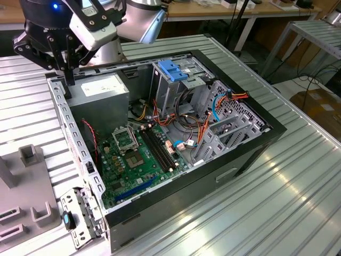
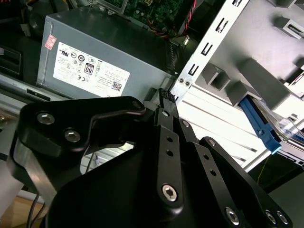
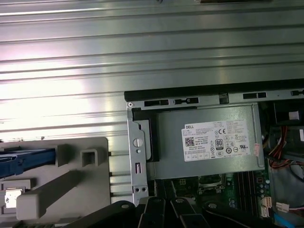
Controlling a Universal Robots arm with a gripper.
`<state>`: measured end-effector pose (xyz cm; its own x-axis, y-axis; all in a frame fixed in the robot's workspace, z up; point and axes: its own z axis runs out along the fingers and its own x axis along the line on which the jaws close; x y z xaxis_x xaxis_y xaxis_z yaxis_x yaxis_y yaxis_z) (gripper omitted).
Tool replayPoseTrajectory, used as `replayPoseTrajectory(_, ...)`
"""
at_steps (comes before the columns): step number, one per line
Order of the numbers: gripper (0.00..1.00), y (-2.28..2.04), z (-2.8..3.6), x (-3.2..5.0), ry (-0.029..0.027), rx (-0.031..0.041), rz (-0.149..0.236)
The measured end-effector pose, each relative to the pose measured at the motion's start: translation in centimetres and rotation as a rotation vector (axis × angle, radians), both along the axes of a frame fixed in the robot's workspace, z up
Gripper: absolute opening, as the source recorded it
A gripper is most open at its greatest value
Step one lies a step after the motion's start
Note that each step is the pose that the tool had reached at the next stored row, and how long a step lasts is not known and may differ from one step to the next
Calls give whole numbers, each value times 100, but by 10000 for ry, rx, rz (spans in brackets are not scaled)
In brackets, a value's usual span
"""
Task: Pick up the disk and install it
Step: 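Reach for the disk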
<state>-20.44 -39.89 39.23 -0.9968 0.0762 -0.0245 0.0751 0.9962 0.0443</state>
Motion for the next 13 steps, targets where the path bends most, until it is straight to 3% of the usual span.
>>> replayPoseTrajectory(13,11,0,-2,-86,0,0,0)
